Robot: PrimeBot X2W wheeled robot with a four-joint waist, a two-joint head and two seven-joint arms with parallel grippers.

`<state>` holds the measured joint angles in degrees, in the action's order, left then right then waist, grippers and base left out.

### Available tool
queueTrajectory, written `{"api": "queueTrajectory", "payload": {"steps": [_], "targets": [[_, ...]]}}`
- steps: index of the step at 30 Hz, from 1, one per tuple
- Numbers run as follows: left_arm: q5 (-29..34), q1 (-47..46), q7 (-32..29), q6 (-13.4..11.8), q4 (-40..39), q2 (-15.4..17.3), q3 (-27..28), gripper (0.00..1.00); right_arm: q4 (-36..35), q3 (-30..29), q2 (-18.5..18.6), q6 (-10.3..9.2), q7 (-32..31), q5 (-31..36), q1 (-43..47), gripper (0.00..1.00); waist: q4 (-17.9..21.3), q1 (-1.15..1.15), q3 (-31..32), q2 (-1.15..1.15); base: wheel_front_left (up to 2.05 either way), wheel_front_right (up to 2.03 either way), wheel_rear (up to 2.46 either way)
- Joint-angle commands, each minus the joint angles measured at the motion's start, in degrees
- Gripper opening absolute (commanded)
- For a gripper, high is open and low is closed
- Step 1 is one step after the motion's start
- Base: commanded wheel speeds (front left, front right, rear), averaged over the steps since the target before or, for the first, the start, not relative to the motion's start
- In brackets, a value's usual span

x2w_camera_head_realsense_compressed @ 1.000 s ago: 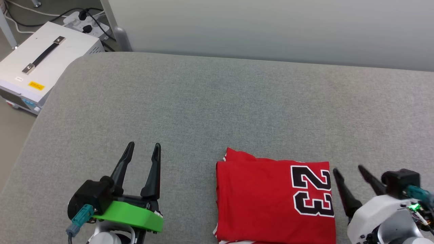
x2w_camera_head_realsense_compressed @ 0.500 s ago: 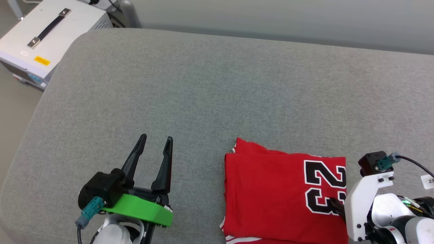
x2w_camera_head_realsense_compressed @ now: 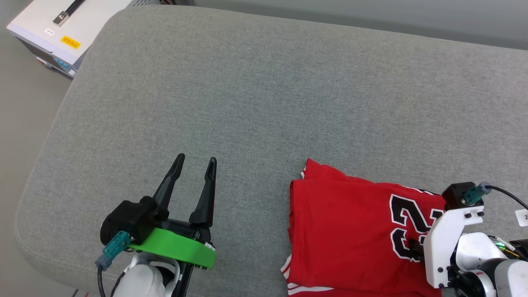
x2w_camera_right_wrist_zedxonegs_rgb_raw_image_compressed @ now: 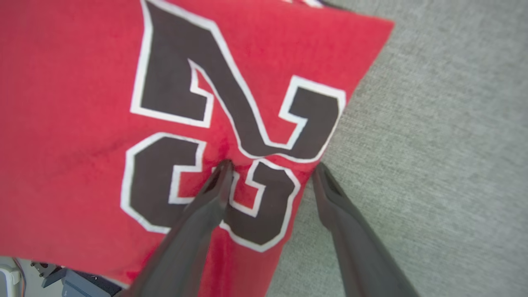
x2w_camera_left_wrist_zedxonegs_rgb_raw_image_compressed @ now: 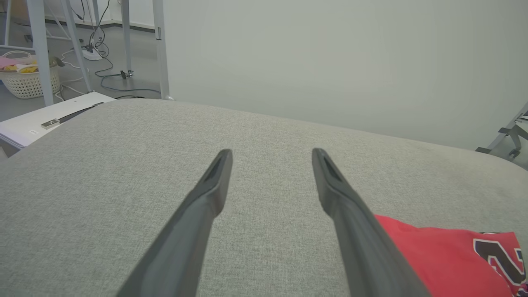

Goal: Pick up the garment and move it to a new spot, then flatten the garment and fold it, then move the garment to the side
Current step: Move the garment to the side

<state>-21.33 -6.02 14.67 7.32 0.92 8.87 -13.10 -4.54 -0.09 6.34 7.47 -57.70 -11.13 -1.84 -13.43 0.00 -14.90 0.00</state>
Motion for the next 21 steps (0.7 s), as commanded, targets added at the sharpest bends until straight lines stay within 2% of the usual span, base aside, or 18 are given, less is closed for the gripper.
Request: {"api": "queueTrajectory", "payload": {"steps": [1,2,7,12,21], "targets": [[-0.6,-1.0,0.3,0.2,0.0,-0.2,-0.1,1.0,3.3,1.3,-0.7,0.02,0.2,0.2,0.5,0.18,-0.2,0.0,-0.1,0.0,0.0,0.0,0.0],[-0.6,-1.0,0.3,0.2,0.1,-0.1,-0.1,1.0,3.8,1.5,-0.6,0.02,0.7,0.1,0.5,0.0,-0.1,0.0,0.1,0.0,0.0,0.0,0.0],[-0.3,-0.6,0.3,0.2,0.4,0.5,-0.7,1.0,4.6,3.8,1.3,0.02,4.4,-0.3,-0.5,0.0,1.5,0.0,1.3,0.0,0.0,0.0,0.0],[-0.4,-0.1,0.3,0.2,0.1,1.2,-0.8,1.0,2.3,8.5,6.3,0.02,8.6,0.7,-3.3,0.0,5.4,0.0,2.3,0.0,0.0,0.0,0.0],[0.6,-0.5,0.3,0.2,-2.3,2.0,-3.8,1.0,-4.8,17.2,21.8,0.02,9.6,1.7,-10.3,0.0,16.3,0.0,0.3,0.0,0.0,0.0,0.0]]}}
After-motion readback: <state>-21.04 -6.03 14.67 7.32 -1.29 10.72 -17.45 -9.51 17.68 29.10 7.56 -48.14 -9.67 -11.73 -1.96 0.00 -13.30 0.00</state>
